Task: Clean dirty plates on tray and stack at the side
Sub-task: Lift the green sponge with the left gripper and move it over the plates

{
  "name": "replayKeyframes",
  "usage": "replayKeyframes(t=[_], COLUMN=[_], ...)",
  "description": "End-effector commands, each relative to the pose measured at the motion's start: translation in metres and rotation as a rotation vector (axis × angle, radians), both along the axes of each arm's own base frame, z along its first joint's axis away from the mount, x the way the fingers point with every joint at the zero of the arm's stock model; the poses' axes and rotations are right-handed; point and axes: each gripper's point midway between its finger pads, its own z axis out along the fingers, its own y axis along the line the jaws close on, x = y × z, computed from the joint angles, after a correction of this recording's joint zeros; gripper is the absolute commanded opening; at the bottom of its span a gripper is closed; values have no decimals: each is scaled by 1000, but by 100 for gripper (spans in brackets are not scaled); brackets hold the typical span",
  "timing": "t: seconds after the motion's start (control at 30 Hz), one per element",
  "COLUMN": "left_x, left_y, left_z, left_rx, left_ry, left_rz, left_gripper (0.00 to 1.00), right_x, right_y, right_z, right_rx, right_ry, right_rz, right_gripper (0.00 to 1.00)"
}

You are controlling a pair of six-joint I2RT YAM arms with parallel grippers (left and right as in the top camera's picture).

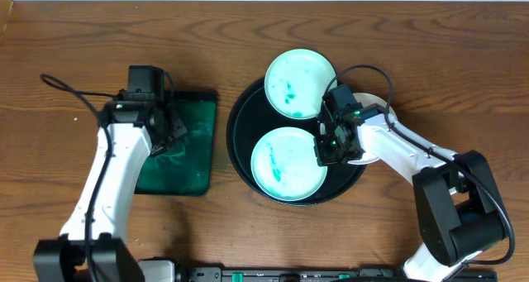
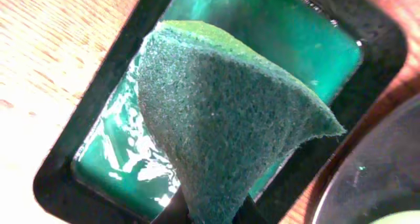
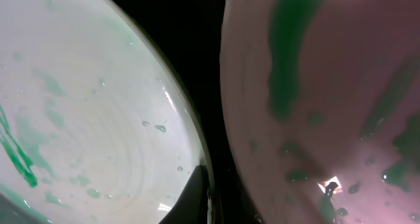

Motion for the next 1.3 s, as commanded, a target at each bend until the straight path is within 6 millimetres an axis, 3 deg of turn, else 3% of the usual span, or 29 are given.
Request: replayKeyframes(t=[0.0, 1.13, 1.27], left_x=[-2, -2, 0], left_y=[1, 2, -26], left_z=[3, 3, 2], left_rx=[7, 35, -72], left_ry=[-5, 5, -7], left_rz=[-19, -62, -122], left_gripper=[7, 7, 7], right_x=[0, 1, 1], right_y=[-12, -12, -12], right_z=[-10, -10, -10], right_rx=[-61, -59, -59], right_ry=[-1, -4, -4], right_rz=[-3, -3, -3], right_gripper=[1, 1, 1])
